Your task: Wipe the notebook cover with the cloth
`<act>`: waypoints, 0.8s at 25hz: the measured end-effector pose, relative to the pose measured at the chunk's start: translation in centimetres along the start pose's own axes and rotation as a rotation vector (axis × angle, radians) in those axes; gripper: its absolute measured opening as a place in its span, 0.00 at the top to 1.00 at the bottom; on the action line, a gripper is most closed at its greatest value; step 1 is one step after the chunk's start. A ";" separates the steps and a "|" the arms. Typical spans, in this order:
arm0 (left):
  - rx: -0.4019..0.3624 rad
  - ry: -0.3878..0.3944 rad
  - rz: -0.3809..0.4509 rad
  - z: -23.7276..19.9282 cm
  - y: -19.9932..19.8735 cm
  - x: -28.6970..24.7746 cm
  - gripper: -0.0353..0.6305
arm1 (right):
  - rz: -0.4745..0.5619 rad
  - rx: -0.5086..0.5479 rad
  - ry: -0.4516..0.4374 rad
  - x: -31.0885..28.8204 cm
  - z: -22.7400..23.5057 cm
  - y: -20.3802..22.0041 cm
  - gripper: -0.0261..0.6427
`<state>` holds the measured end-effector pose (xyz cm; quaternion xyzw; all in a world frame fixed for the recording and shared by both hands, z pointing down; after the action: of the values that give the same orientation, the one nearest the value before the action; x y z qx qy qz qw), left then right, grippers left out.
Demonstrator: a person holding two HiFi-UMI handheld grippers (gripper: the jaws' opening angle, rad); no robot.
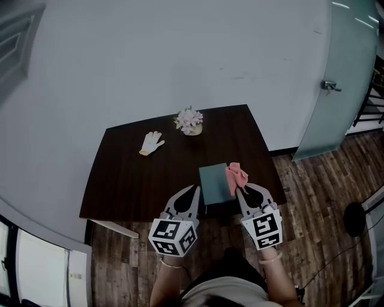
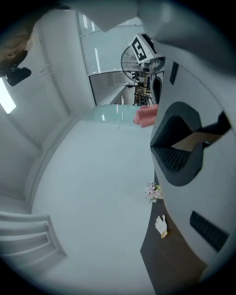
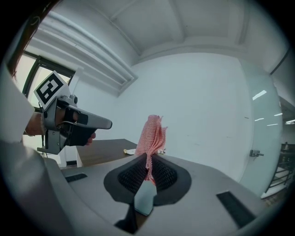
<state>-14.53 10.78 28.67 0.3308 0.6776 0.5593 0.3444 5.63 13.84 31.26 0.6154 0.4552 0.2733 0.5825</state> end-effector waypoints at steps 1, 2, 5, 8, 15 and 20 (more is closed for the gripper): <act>-0.005 0.008 0.004 0.1 -0.1 0.4 0.92 | 0.004 0.007 0.009 0.3 -0.4 -0.3 0.92; -0.011 0.015 0.006 0.2 -0.2 0.8 0.92 | 0.007 0.012 0.016 0.6 -0.8 -0.6 0.92; -0.017 0.029 0.018 0.4 -0.6 1.7 0.92 | 0.015 0.023 0.032 1.4 -1.8 -1.3 0.92; -0.015 0.034 0.035 0.4 -1.2 2.3 0.92 | 0.026 0.033 0.045 2.0 -2.2 -2.1 0.92; -0.026 0.025 0.054 0.4 -1.9 2.2 0.92 | 0.042 0.037 0.048 2.1 -1.9 -3.1 0.92; -0.003 -0.001 0.071 0.6 -2.4 2.3 0.92 | 0.042 0.034 0.027 2.3 -1.8 -3.9 0.92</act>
<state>-15.40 12.67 25.99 0.3544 0.6644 0.5720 0.3253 4.13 16.41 27.39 0.6309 0.4546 0.2858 0.5600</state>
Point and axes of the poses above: the fingertips, and each gripper's own axes: x backward along the fingers, z to its right, y out of its underside, the point moved 9 cm from there along x, backward along the fingers, and after that the axes turned 8 degrees about -y, right-handed, at the moved point
